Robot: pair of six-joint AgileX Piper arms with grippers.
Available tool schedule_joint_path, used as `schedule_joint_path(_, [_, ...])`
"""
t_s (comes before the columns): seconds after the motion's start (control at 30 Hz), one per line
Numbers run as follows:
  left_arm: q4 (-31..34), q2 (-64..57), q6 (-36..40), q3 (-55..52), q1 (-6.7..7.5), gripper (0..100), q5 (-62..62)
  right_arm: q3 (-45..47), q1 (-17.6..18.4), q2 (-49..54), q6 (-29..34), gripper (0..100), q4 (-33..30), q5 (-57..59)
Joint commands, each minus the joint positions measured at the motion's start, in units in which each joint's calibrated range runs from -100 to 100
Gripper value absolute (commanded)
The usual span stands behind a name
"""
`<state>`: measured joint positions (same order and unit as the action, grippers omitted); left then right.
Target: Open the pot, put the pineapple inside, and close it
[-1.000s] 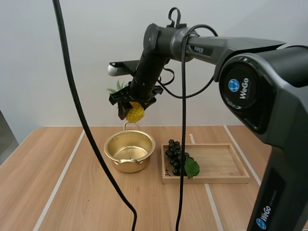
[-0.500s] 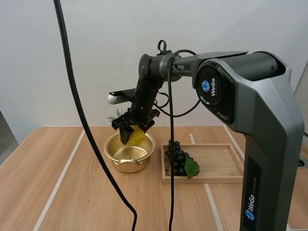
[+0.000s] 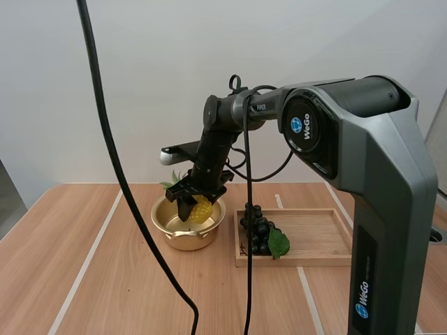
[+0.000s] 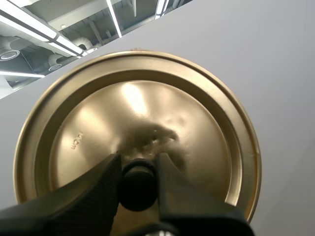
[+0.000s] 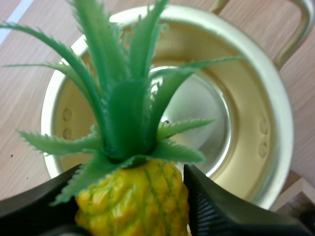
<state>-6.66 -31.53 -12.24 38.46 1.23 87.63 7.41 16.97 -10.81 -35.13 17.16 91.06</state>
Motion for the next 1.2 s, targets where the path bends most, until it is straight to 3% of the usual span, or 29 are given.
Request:
schedule_joint_path(0.0, [-0.36, -0.21, 0.16, 0.35, 0.01, 0, -0.22, 0.23, 0.05, 0.55, -0.84, 0, 0.48, -1.27])
schedule_joint_path(0.8, [-0.36, -0.21, 0.16, 0.35, 0.01, 0, -0.22, 0.23, 0.05, -8.39, -1.07, 0, 0.15, -4.64])
schedule_joint_path(1.17, [-0.36, -0.21, 0.16, 0.35, 0.01, 0, -0.22, 0.23, 0.05, -8.39, 0.32, 0, -5.03, -4.34])
